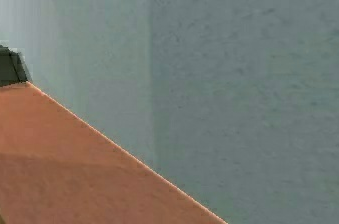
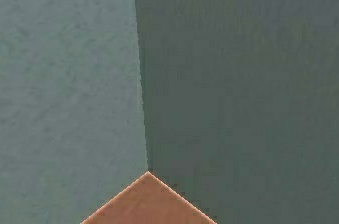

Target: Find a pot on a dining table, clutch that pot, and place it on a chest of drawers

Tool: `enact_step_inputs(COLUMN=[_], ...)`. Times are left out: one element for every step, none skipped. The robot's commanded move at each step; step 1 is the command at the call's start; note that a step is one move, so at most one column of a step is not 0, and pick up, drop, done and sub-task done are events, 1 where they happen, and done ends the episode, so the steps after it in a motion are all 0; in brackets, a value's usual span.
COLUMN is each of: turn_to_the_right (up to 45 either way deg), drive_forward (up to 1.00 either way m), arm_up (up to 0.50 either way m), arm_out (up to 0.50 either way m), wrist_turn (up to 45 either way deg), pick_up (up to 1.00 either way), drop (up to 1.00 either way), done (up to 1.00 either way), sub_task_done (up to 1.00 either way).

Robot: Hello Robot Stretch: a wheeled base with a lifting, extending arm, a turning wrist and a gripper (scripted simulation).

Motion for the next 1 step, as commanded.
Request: enact_step_inputs(turn_to_the_right=[0.0], drive_forward=[0.80], arm_up=[0.00], arm_out=[0.00], wrist_turn=[0.0], pick_up=[0.00], drop=[0.00], done=[0.00], sub_task_done=[0.00])
